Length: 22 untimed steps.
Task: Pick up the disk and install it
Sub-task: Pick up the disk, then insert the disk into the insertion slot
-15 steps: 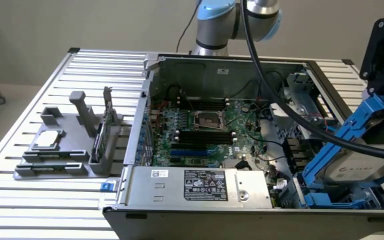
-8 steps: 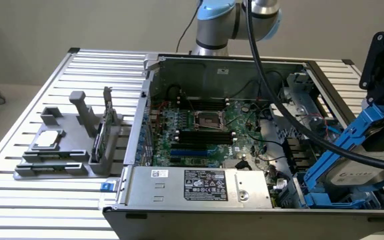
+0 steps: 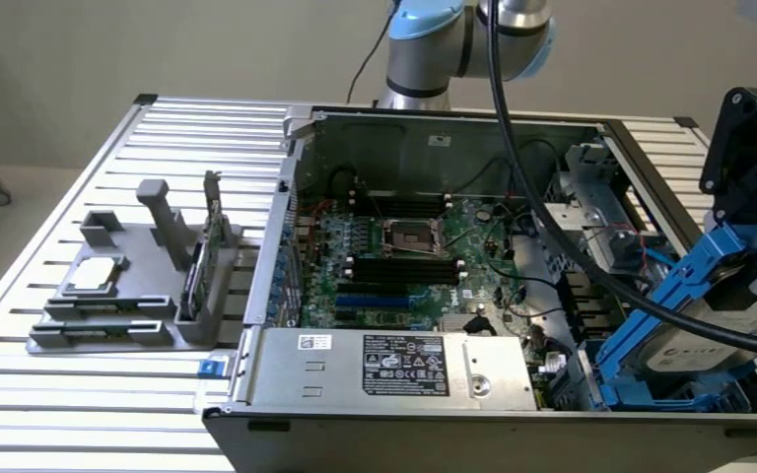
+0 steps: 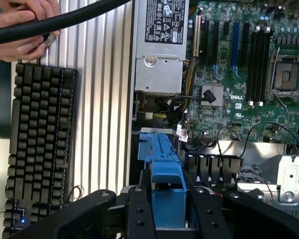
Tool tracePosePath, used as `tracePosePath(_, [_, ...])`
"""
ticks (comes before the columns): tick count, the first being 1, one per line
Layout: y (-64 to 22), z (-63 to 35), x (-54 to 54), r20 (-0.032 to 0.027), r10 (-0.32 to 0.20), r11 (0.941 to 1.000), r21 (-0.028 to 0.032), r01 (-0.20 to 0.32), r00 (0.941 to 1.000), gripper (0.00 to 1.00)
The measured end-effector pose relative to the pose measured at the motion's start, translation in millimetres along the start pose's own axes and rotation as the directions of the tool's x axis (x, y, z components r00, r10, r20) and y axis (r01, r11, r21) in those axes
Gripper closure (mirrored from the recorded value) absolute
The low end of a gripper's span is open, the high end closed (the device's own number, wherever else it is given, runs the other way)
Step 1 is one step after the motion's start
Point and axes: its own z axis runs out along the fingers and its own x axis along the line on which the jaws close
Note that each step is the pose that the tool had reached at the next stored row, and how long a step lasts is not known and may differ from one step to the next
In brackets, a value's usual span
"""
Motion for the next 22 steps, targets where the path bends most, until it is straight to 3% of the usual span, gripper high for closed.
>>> tracePosePath(9, [-1.9, 2.7, -1.9, 0.0019, 0.000, 1.0000, 0.0001, 0.000, 1.0000, 0.67])
tracePosePath(22, [-2.7, 5.0, -4.7, 0.0183, -0.002, 1.0000, 0.0005, 0.002, 0.9998, 0.67])
